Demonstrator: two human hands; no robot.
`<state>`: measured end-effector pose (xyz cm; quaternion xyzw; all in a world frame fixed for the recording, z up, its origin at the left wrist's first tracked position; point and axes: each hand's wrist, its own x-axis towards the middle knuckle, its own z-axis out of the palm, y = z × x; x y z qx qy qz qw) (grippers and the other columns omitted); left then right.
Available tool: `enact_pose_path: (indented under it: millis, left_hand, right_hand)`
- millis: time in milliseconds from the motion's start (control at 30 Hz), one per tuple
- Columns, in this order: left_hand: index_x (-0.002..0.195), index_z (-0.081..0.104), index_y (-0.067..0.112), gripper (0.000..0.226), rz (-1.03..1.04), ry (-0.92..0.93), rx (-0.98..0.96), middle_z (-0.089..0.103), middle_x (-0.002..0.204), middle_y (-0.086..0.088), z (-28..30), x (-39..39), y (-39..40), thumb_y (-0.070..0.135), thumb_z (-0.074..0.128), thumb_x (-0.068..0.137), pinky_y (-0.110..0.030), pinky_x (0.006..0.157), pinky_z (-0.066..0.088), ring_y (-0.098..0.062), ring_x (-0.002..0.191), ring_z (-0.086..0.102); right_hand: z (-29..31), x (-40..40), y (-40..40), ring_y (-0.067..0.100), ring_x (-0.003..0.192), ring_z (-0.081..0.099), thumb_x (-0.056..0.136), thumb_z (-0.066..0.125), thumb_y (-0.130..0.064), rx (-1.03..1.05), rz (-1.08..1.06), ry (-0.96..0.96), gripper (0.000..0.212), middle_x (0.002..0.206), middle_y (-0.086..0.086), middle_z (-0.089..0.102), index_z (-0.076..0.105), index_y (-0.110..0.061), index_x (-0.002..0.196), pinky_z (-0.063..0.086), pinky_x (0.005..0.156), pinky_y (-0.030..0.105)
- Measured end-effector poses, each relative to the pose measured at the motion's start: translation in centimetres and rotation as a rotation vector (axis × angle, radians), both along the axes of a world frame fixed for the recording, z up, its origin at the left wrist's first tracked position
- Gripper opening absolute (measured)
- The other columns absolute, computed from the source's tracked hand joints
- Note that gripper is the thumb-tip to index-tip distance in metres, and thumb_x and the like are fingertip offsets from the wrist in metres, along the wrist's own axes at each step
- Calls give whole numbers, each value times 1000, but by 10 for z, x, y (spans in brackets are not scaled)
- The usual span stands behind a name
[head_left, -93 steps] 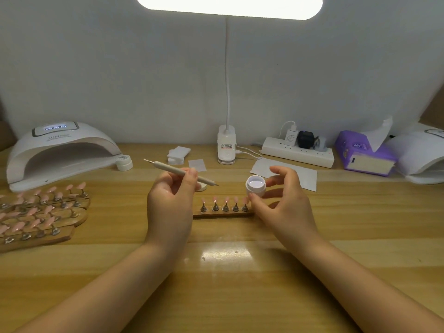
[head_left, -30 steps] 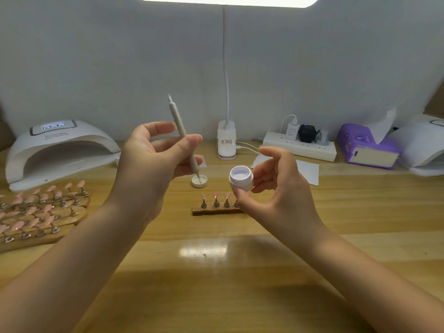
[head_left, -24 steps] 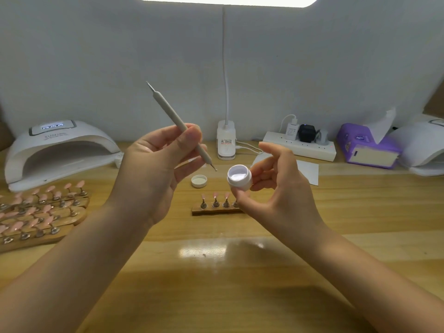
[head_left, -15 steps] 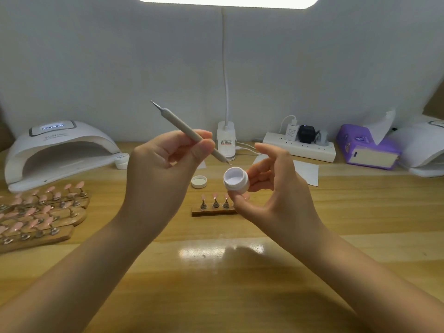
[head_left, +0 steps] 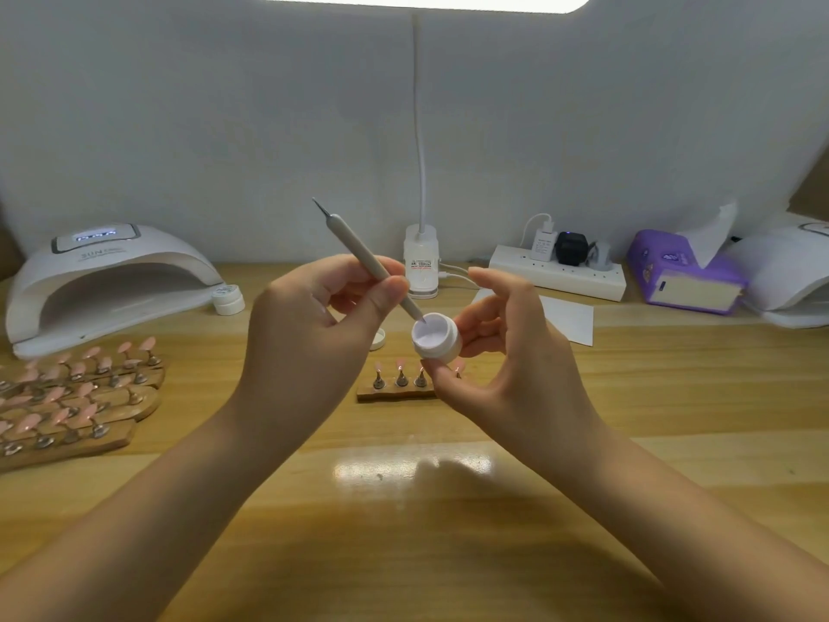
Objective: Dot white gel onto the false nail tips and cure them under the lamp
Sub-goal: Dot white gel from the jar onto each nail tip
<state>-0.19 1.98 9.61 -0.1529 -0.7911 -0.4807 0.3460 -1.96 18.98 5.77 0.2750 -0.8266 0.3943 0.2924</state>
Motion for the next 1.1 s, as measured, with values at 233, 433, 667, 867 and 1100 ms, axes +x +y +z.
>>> enact_pose_path:
  millis: [233,433,667,867,1100]
  left_hand:
    - [100,68,22,16,6,6,-53,67,83,14,-1,-1,0,24,66,85,-10,70,48,-3,81,61]
    - [98,68,23,14,3,6,-31,66,83,16,0,0,1,23,66,85,-9,70,48,-2,80,62]
    - [93,68,30,9,1,-1,86,70,81,12,7,2,-1,24,67,87,-19,74,54,-10,81,67]
    - [92,70,28,6,-18,-93,196,73,79,10,5,-1,-3,28,67,87,-11,70,50,-2,80,68]
    - [89,71,22,17,-29,-402,531,74,77,7,-4,-16,-11,38,69,83,-24,68,48,-1,70,64]
  right_hand:
    - [0,1,0,7,81,60,69,86,-19,24,4,11,81,93,-10,54,37,-12,133,52,78,16]
    - [0,1,0,6,82,60,70,85,-21,21,2,5,79,93,-9,56,37,-15,133,52,76,18]
    - [0,0,0,4,85,58,70,85,-22,-8,-3,-6,79,89,-18,51,38,-14,132,50,77,13]
    - [2,2,-2,3,87,59,70,85,-21,-47,11,-31,78,89,-19,52,38,-14,131,51,75,11]
    - [5,3,-1,4,83,61,70,85,-22,-92,10,-24,77,93,-4,60,37,-14,130,53,73,16]
